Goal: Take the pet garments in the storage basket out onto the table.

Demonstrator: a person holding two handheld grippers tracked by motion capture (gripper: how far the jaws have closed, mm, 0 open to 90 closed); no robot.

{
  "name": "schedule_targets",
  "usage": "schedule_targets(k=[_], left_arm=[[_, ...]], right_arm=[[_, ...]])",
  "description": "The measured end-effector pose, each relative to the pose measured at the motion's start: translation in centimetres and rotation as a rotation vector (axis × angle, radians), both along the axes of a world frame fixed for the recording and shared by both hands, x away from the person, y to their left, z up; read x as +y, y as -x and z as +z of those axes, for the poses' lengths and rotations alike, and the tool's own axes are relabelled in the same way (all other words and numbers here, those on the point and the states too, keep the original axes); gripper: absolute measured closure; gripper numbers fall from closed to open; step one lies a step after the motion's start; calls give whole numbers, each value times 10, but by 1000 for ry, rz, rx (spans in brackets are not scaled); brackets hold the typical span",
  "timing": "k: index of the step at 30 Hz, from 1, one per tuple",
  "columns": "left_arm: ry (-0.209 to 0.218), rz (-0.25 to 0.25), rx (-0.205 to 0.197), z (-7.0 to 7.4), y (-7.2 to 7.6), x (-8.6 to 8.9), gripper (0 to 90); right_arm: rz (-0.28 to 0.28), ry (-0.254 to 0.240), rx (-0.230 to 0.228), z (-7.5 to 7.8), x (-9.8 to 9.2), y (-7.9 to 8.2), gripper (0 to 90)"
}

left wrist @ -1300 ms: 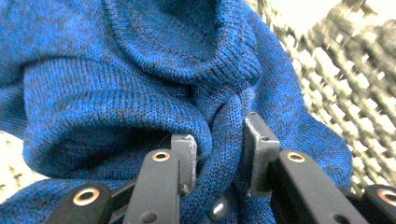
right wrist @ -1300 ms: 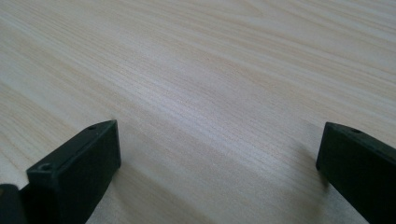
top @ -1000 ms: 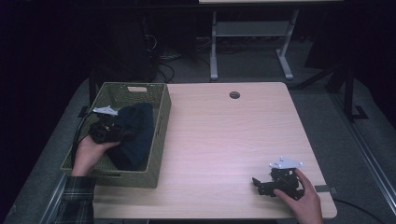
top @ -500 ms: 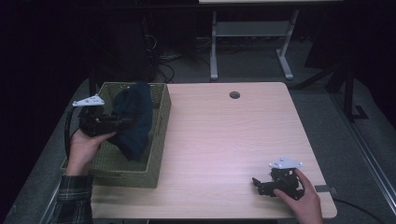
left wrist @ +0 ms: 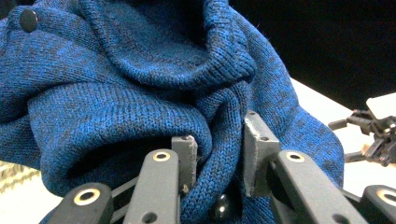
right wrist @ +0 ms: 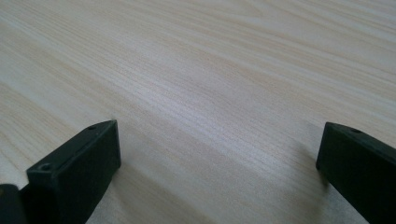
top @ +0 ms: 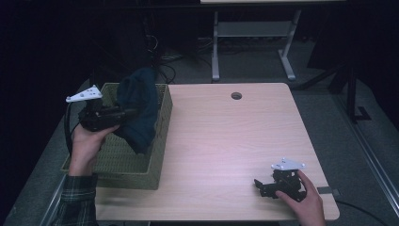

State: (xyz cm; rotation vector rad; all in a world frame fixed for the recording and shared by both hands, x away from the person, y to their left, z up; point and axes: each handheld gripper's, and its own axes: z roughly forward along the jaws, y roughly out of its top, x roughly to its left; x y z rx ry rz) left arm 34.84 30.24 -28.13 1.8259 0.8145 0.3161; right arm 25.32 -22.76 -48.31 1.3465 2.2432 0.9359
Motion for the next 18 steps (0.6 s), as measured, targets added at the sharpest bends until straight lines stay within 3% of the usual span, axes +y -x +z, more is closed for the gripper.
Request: schedule_targets(k=[6, 18], left_arm=[[23, -33, -44, 16, 1, -15, 704], [23, -95, -61, 24, -3, -46, 710]], right_arm=[[0, 0, 0, 0, 0, 0, 0], [1, 0, 0, 0, 0, 0, 0]])
